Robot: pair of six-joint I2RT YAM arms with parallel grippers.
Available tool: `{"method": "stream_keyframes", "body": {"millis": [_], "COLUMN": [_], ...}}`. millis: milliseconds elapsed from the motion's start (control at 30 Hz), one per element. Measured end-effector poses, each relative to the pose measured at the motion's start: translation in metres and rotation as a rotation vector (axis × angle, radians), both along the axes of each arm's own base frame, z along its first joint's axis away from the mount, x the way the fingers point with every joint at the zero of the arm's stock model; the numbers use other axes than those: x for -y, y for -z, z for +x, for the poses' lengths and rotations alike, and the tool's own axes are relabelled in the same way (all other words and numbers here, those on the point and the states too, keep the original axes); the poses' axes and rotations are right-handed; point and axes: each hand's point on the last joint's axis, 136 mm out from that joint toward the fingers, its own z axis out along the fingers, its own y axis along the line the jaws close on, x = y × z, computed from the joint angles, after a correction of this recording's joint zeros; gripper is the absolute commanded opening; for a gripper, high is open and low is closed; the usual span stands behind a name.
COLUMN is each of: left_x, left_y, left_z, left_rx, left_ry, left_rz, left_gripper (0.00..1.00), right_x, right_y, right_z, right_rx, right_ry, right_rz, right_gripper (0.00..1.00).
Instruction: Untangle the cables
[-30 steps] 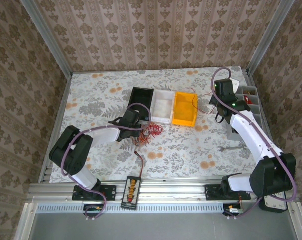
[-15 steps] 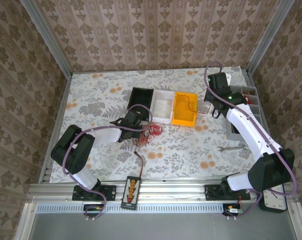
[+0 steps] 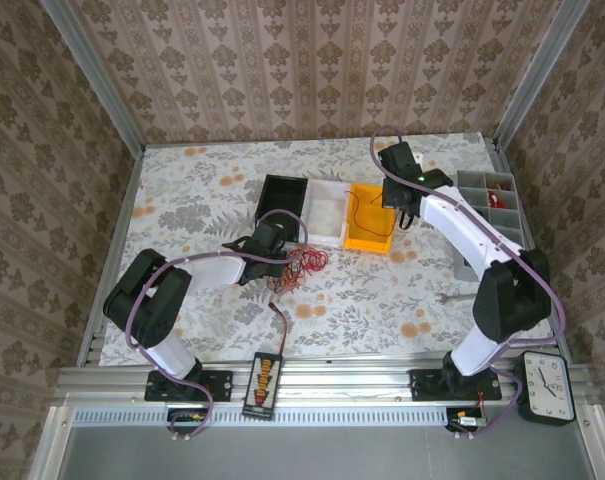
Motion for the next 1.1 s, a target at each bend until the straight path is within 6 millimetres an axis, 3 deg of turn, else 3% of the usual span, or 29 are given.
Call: {"method": "stream_keyframes", "body": {"millis": [133,433,633,833,967,1100], "left_x": [0.0,0.0,-0.001,-0.001,-0.001,-0.001], "left_y": [0.0,0.0,0.001,0.001,0.001,0.001], "left_z": [0.0,-0.001,-0.001,-0.001,-0.001,-0.001], "left_rx": [0.002,0.0,-0.001,0.0,0.0,0.0], "left_ry": [0.0,-0.001,-0.001,-0.002,-0.002,-0.001], "left_rz": [0.004,0.005,0.008,0.009,0.009,0.009], "left_gripper": [0.0,0.0,0.0,0.0,0.0,0.0], "right_x": [-0.017,-0.035,-0.043,-0.045,-0.047,-0.047], "right_y": [0.019,0.091,0.115,0.116,0.108,0.077], "right_z": [0.009,0.017,0.03,0.035,0.04,0.038], "right_rx": [-0.039,-0.19,-0.219,-0.204,-0.167,-0.088], "right_ry": [-0.03,-0.058,-0.061,-0.065,-0.067,-0.081], "right_rz": [-0.014,-0.04,-0.04,-0.035,-0.022,-0.002], "right_gripper": [0.0,0.0,0.0,0.04,0.25,0.44]}}
